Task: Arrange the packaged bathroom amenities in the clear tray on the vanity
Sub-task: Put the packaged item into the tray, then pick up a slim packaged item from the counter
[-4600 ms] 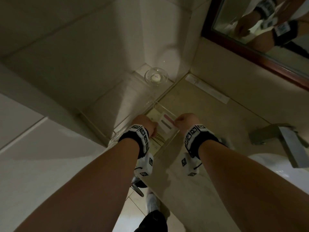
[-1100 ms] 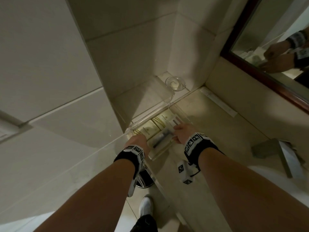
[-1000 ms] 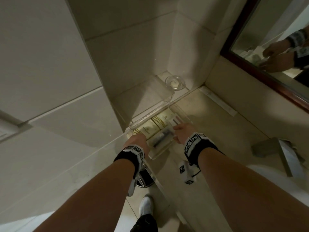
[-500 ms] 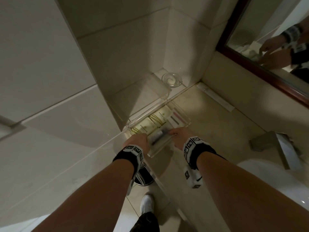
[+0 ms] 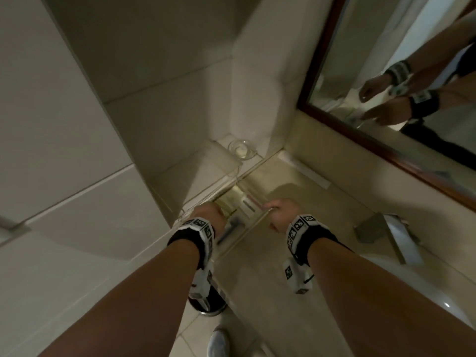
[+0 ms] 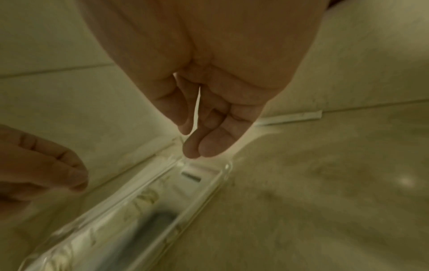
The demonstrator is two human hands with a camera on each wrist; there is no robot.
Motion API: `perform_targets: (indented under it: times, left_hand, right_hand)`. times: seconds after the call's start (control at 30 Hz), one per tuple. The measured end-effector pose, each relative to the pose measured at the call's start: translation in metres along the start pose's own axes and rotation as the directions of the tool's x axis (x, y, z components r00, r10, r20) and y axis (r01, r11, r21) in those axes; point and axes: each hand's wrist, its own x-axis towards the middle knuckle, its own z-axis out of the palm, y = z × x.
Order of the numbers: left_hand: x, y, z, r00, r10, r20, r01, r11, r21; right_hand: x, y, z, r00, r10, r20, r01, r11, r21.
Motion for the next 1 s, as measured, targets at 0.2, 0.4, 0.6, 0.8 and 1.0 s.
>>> perform_targets:
  times: [0.2,0.4,0.6,0.8,1.0]
  left_hand:
    - [-0.006,0.09,-0.037,0.993,0.101,-0.057,-0.113,0.956,-0.27]
    - [-0.028,0.191,-0.043,0.959,0.275,-0.072,-0.283,0.902,-0.326]
    - [-0.069,0.302,-0.009,0.905,0.424,0.027,-0.381,0.839,-0.389]
    - [-0.14,0.413,0.067,0.783,0.591,0.193,-0.501,0.783,-0.368]
    - [-0.235,0.488,0.177,0.602,0.704,0.376,-0.589,0.71,-0.387]
  right_hand:
    - [-0.037,0.001,-0.084,0.981,0.022,-0.194,0.012,0.985,0.17]
    - [-0.086,0.029,-0.164,0.908,0.083,-0.411,0.02,0.97,0.241]
    - [-0.158,0.096,-0.242,0.85,0.126,-0.511,0.006,0.968,0.249]
    - [-0.269,0.193,-0.289,0.667,0.354,-0.656,-0.02,0.888,0.459]
    - [-0.378,0.312,-0.298,0.475,0.579,-0.662,-0.065,0.774,0.63]
